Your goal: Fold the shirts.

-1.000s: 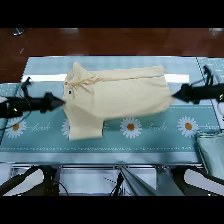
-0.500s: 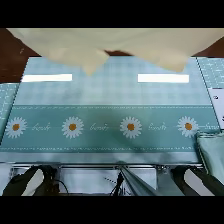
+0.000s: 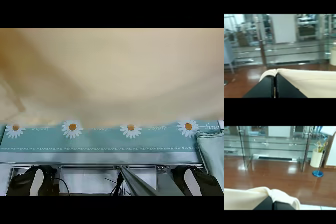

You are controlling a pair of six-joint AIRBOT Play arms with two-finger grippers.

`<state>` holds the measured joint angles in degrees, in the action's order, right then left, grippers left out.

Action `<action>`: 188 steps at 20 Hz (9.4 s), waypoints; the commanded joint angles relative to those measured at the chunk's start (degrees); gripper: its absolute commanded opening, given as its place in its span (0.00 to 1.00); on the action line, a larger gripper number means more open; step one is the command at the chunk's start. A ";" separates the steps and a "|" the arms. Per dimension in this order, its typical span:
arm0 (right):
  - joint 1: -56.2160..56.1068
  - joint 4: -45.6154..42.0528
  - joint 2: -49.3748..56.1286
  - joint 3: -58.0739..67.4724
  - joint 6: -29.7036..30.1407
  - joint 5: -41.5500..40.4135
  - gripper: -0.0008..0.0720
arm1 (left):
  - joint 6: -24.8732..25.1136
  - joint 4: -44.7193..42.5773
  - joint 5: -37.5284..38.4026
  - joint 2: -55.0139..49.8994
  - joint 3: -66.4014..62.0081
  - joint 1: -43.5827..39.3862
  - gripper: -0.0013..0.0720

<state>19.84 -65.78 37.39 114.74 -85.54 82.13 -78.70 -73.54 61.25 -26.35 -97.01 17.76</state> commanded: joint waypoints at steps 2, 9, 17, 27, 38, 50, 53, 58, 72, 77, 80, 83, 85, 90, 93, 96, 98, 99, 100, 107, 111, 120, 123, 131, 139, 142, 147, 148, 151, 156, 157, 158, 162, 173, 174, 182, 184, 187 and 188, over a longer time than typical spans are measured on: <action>0.00 0.81 -3.39 -5.90 -1.53 5.44 0.04 | -3.13 -9.01 3.37 2.95 0.94 -0.04 0.05; -0.02 14.03 -3.39 -32.76 1.03 1.29 0.04 | -3.63 0.31 0.59 0.50 29.66 -0.04 0.05; -0.07 24.00 19.26 -52.06 14.95 -20.81 0.04 | -3.48 13.18 -32.04 -25.70 46.40 -8.94 0.05; -4.66 35.54 61.33 -27.96 14.25 -31.15 0.04 | -10.91 13.20 -38.99 -62.60 23.41 -15.96 0.05; -0.68 30.64 68.22 -19.69 13.94 -11.19 0.04 | -4.63 13.18 -4.02 -67.45 12.81 -10.34 0.05; -3.96 5.99 68.28 -23.76 9.73 -4.70 0.04 | 1.75 11.58 5.95 -68.78 23.78 -10.14 0.05; -3.96 5.62 68.28 -23.74 9.25 -4.28 0.04 | 1.73 11.63 6.16 -68.76 23.78 -10.16 0.05; -3.96 5.68 68.28 -23.76 9.03 -4.31 0.04 | 1.75 11.61 7.91 -68.76 23.78 -10.14 0.05; -0.94 5.73 63.73 -23.74 8.94 2.19 0.87 | 0.00 10.05 20.15 -65.59 19.41 -7.28 0.98; 9.03 10.67 47.12 -38.99 13.05 -3.96 0.87 | 2.54 9.03 20.35 -51.01 30.05 0.52 0.98; 12.37 18.05 33.51 -59.01 16.76 -11.26 0.87 | 4.59 9.29 16.17 -38.71 46.03 5.22 0.98; 12.57 23.37 22.77 -73.18 16.85 -16.06 0.87 | 4.57 9.35 14.25 -28.76 61.13 7.85 0.98; 12.55 27.69 20.35 -75.93 18.97 -14.84 0.87 | 4.68 13.75 11.96 -25.68 68.76 8.70 0.98; 12.55 28.39 19.89 -75.95 19.69 -13.07 0.87 | 5.73 23.06 8.22 -25.77 76.74 8.63 0.97; 12.55 28.37 19.89 -75.95 19.82 -13.14 0.87 | 6.19 24.30 8.35 -25.81 77.92 8.63 0.97; 12.55 28.30 19.89 -75.95 20.09 -13.18 0.87 | 6.29 26.16 8.22 -25.83 78.60 8.61 0.97; 12.55 28.28 19.89 -75.95 20.06 -13.40 0.87 | 8.44 29.86 8.15 -25.83 79.45 8.61 0.97; 12.55 28.28 19.89 -75.95 20.04 -13.60 0.87 | 9.05 30.75 8.15 -25.83 80.15 8.55 0.97; 12.55 28.30 19.89 -75.95 20.02 -13.68 0.87 | 10.36 30.71 8.07 -25.83 80.96 8.41 0.97; 12.57 28.33 19.89 -75.95 19.28 -14.34 0.87 | 12.24 35.47 -2.27 -25.83 84.08 2.05 0.53; 16.46 15.43 19.89 -75.93 14.56 -16.52 0.87 | 14.99 35.65 -0.92 -25.70 83.03 0.15 0.05; 17.59 -1.05 23.76 -76.85 4.76 -4.66 0.87 | 15.04 35.89 2.47 -25.70 79.80 0.79 0.05; 17.25 -0.72 26.49 -76.85 4.87 -4.50 0.87 | 15.06 35.85 2.32 -25.73 79.80 0.79 0.06; 9.22 4.50 34.71 -76.83 7.91 -8.94 0.87 | 15.23 35.85 3.93 -25.73 79.80 0.79 0.05; 8.72 13.97 37.38 -76.83 10.62 -14.73 0.86 | 15.21 35.89 3.69 -25.73 79.80 0.79 0.05; 4.79 14.82 37.55 -76.83 12.37 -15.61 0.38 | 15.21 35.89 3.74 -25.73 79.80 0.79 0.05; 3.63 16.13 37.27 -71.36 18.73 -11.37 0.04 | 15.21 36.11 4.96 -25.73 76.04 0.81 0.05; 3.69 15.82 37.27 -68.50 18.08 -11.39 0.04 | 15.10 36.48 4.37 -25.77 73.24 0.81 0.05; 3.67 16.96 37.75 -60.61 16.50 -13.03 0.04 | 10.08 36.70 -0.39 -27.65 64.15 0.57 0.05; 3.52 27.02 44.89 -51.01 18.25 -14.12 0.04 | 10.08 36.72 -5.53 -41.57 49.53 -3.87 0.05; 3.50 30.16 46.80 -49.46 19.30 -14.38 0.04 | 10.01 36.72 -5.75 -45.29 46.56 -4.59 0.05; 3.50 32.35 48.54 -48.02 19.71 -14.75 0.04 | 9.84 36.72 -5.55 -49.29 43.19 -5.25 0.05; 3.50 34.86 54.90 -42.91 19.63 -15.47 0.04 | 6.95 36.72 -5.16 -61.46 31.45 -5.99 0.05; 3.50 34.80 62.88 -40.52 19.37 -17.64 0.04 | 5.53 36.70 -3.67 -75.58 17.18 -6.01 0.05; 3.50 34.80 62.93 -40.52 19.34 -17.94 0.04 | 5.57 36.68 -2.75 -75.91 17.20 -6.01 0.05; 8.15 33.51 62.73 -35.06 17.66 -9.16 0.88 | 0.07 25.83 16.59 -74.38 11.37 -0.70 0.97; 12.98 30.97 61.83 -33.03 16.33 -4.85 0.88 | -2.16 16.17 18.91 -69.11 11.96 3.63 0.98; 17.03 20.76 60.78 -33.77 13.25 -5.11 0.88 | -1.42 11.08 9.90 -56.59 22.08 9.05 0.98; 17.07 19.56 60.78 -34.93 12.74 -6.82 0.88 | -0.98 12.85 3.76 -51.58 28.13 9.81 0.98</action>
<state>34.13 -39.35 98.70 80.31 -70.15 74.74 -79.31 -56.71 73.36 -88.27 -77.89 23.62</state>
